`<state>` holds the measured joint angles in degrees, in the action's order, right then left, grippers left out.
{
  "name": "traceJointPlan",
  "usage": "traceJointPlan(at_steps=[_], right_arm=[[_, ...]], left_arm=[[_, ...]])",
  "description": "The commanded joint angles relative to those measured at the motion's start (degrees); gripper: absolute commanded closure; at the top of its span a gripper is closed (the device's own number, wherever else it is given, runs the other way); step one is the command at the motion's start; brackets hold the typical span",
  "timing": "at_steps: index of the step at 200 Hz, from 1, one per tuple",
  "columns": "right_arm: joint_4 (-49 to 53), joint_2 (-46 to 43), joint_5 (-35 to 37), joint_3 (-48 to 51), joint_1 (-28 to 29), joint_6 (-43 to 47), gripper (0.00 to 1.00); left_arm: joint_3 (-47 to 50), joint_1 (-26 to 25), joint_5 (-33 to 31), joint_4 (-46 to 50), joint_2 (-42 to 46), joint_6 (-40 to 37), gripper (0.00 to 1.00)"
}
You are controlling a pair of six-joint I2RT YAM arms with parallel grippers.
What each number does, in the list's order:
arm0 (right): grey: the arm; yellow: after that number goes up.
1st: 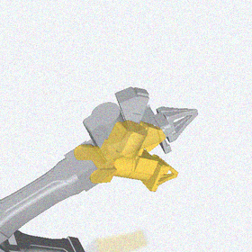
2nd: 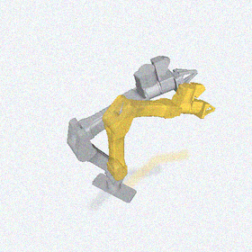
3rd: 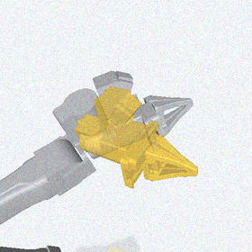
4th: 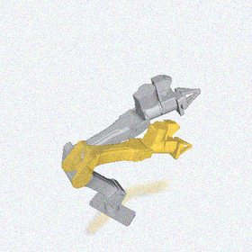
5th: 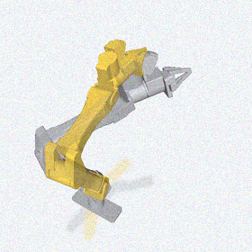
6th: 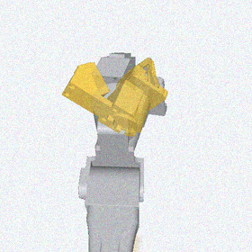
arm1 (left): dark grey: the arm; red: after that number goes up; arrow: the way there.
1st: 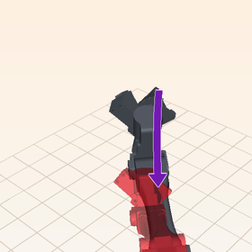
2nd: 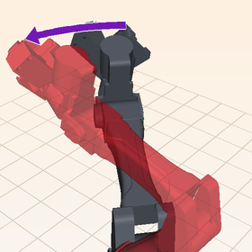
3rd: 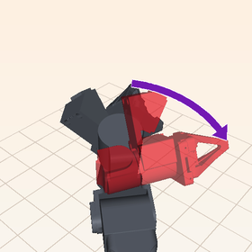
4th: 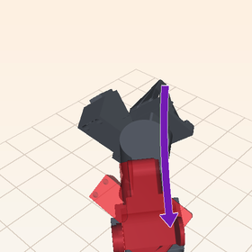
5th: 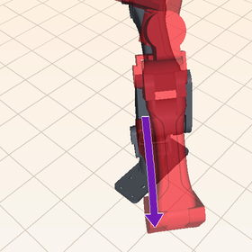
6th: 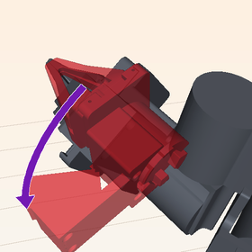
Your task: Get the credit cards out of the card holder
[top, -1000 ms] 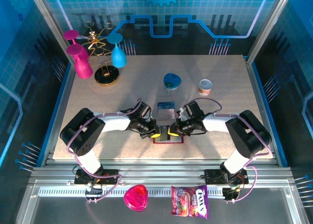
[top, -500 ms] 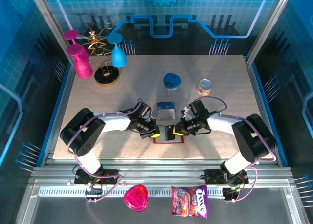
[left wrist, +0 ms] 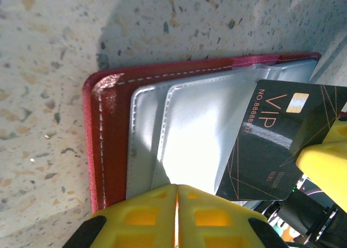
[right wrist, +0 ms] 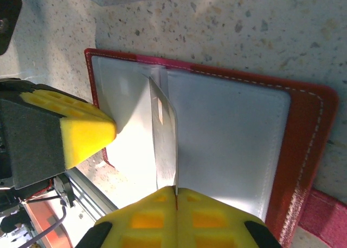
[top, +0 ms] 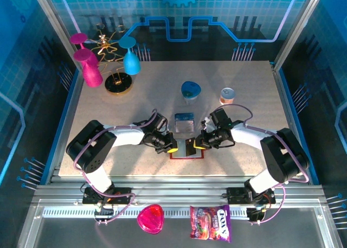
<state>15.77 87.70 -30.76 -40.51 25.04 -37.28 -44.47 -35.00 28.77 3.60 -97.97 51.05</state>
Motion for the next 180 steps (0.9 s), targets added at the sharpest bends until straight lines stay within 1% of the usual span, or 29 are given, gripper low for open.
traceJointPlan(at_steps=[1, 139, 180], right_arm=[[3.2, -1.0, 1.6, -1.4, -0.7, 1.3, 0.95], [6.0, -2.4, 3.8, -2.5, -0.7, 2.4, 0.96], [4.6, -1.9, 2.4, -2.2, -0.3, 1.6, 0.97]], left_arm=[[1.4, -0.3, -1.0, 1.8, 0.6, 0.6, 0.91], [0.2, -0.3, -0.2, 1.6, -0.5, 0.4, 0.92], [-0.5, -0.4, 0.3, 1.7, -1.1, 0.3, 0.91]])
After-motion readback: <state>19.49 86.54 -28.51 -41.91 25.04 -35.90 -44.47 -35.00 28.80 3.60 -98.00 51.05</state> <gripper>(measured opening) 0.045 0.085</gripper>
